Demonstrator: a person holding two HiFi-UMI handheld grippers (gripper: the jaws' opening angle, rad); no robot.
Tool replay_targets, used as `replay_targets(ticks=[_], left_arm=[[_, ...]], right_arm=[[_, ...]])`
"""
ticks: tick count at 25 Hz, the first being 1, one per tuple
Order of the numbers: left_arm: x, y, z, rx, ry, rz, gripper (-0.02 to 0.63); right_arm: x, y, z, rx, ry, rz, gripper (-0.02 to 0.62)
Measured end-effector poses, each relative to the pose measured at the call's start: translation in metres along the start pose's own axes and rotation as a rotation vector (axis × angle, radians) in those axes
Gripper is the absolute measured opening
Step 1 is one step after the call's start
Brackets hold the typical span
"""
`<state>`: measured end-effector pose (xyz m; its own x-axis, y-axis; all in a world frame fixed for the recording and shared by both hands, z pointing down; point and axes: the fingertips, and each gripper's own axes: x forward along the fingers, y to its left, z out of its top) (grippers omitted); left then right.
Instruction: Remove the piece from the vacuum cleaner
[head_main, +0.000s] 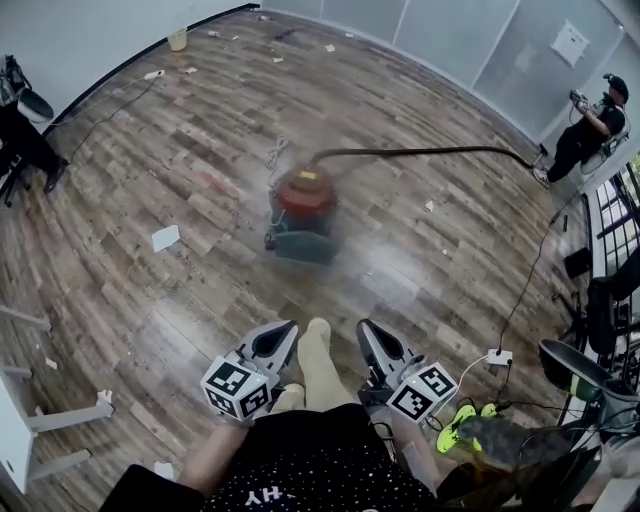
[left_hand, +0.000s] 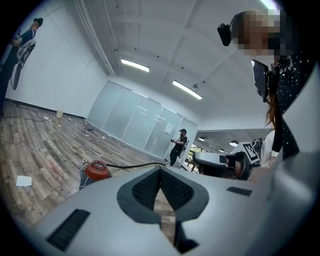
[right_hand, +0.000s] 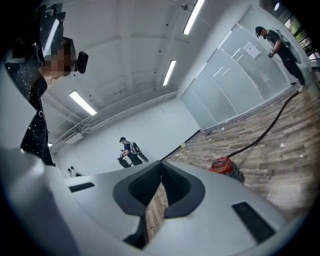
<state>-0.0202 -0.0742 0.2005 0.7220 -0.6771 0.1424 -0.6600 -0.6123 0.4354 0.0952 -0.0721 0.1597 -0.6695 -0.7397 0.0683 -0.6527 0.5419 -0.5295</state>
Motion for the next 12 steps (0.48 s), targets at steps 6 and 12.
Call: replay_targets(ticks=[6, 12], left_arm=[[0.059, 0.041, 0.023, 0.045, 0.007, 0.034, 0.008], [0.134, 0.072, 0.061, 0.086, -0.044, -0.012, 0.008]], right_arm=[[0.045, -0.066, 0.028, 0.03, 0.004, 0.007, 0.012], [0.081, -0.138, 0.063, 0.032, 0.024, 0.032, 0.012]])
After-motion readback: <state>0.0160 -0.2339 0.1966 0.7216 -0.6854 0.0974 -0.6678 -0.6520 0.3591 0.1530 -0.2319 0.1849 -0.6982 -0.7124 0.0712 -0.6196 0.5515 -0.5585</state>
